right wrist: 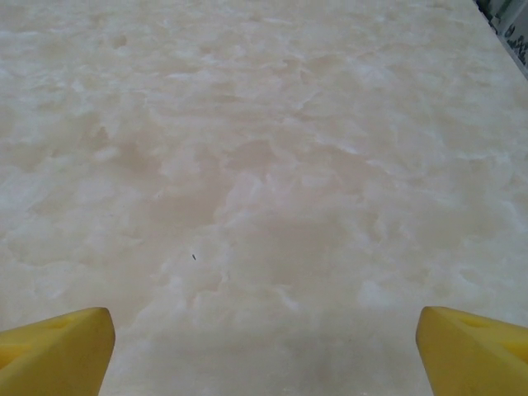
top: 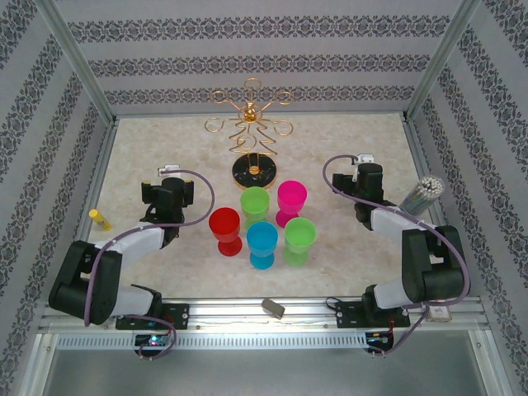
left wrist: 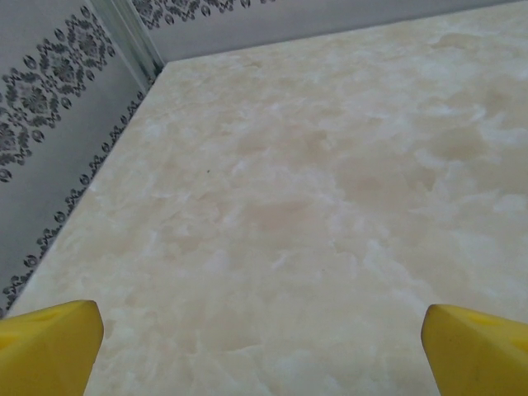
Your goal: Take the wine glass off the wine glass rack
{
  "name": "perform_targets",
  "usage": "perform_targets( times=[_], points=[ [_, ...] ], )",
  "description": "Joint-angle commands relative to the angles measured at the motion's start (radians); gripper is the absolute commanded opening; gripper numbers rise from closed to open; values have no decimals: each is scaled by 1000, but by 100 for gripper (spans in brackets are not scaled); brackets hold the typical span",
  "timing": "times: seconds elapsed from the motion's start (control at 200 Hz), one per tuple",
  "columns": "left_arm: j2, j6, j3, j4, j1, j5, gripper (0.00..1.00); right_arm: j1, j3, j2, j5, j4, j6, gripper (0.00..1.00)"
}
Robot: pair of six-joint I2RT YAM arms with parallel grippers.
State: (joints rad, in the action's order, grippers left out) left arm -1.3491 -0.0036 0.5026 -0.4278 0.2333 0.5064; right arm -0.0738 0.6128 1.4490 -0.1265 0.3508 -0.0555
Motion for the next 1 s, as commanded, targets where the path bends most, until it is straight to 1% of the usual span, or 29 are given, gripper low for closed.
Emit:
perform_targets(
  times=[0.0,0.09,0.145,0.23,0.295,0.35,0.405,0.48,0.535,0.59,0.61,0.625,0.7,0.759,0.819,0.879,0.939,0.994],
  points=[
    [-53,61,-21,-217,-32,-49,100,5,-8,25,-12,86,42,98],
    [-116,85,-56,-364,-54,-61,100,7,-26,44,-33,166,52,98],
    [-144,64,-64,-378,-73,-94,100,11,-24,59,-29,168,47,98],
    [-205,65,-93,-495,-95,-129,99,14,-50,48,-15,201,49,98],
    [-183,36,-78,-415,-108,-160,100,18,-89,32,-12,266,43,98],
    [-195,43,-94,-470,-119,-189,100,27,-141,21,-6,348,33,98],
    [-183,33,-99,-452,-128,-223,100,42,-184,20,3,420,15,98],
    [-189,30,-119,-498,-145,-272,100,49,-220,53,17,524,13,98],
    [-187,17,-132,-507,-163,-317,99,48,-224,57,32,530,19,98],
    [-229,26,-162,-574,-173,-369,100,48,-223,57,34,530,19,98],
    [-263,43,-172,-666,-173,-373,99,49,-225,59,38,534,19,98],
    [-275,49,-178,-701,-171,-373,99,49,-226,59,38,534,20,98],
    [-222,29,-159,-567,-172,-380,99,49,-225,60,41,534,21,98],
    [-256,37,-152,-620,-176,-383,99,49,-225,60,43,533,21,98],
    [-237,25,-141,-555,-177,-385,99,49,-225,60,42,534,21,98],
    [-252,29,-148,-600,-179,-384,99,49,-225,60,43,534,21,98],
    [-242,9,-137,-561,-182,-359,99,49,-225,60,43,535,21,98],
    [-248,2,-139,-576,-190,-348,99,50,-227,60,42,539,21,98]
  ],
)
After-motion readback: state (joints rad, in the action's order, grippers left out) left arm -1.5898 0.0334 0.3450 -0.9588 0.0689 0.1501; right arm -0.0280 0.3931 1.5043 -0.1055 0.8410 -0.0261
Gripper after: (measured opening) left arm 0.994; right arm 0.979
